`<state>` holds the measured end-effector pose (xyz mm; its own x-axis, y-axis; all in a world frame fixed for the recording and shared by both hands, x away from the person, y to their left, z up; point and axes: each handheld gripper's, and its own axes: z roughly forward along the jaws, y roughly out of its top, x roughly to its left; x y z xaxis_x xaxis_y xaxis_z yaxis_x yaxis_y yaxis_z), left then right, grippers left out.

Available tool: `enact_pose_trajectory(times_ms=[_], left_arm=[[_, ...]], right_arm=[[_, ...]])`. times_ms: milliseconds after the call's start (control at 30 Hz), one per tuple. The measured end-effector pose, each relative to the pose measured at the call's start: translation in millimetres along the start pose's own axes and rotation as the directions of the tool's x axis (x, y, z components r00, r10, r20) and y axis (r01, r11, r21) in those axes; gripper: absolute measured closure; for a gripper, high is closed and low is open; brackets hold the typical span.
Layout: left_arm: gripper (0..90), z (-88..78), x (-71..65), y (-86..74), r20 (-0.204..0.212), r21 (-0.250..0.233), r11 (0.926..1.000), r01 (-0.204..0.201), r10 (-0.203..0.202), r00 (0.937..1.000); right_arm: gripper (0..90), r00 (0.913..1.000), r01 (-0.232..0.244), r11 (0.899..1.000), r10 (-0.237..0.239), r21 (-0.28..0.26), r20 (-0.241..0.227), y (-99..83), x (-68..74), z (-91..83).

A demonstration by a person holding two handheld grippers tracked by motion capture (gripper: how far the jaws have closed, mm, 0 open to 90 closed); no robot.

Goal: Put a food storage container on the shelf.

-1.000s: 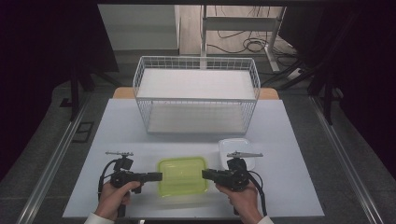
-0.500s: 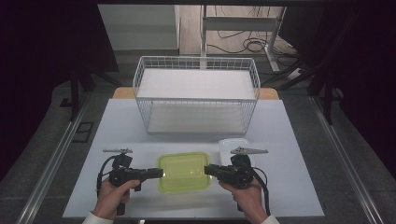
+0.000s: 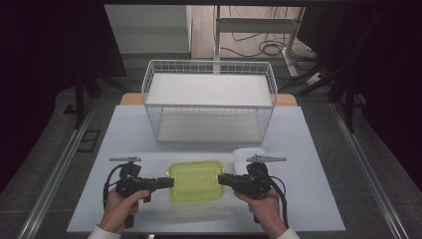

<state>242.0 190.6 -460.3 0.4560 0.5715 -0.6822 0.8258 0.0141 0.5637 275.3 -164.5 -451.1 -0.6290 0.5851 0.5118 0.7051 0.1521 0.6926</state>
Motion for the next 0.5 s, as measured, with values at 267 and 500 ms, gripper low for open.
enact_pose_trajectory(times_ms=[267, 500], left_arm=[[78.4, -5.0, -6.5, 11.0, -0.013, -0.021, 0.9997, -0.016, 0.016, 0.9998], [78.4, -9.3, -19.2, 30.7, -0.018, -0.038, 0.9969, -0.069, 0.068, 0.9975]], right_arm=[[78.6, 1.0, 0.004, 1.0, -0.004, -0.012, -0.007, 8.8, 1.5, -1.2], [78.7, 0.9999, 0.008, 0.999, -0.008, -0.044, -0.013, 22.6, 2.8, -10.1]])
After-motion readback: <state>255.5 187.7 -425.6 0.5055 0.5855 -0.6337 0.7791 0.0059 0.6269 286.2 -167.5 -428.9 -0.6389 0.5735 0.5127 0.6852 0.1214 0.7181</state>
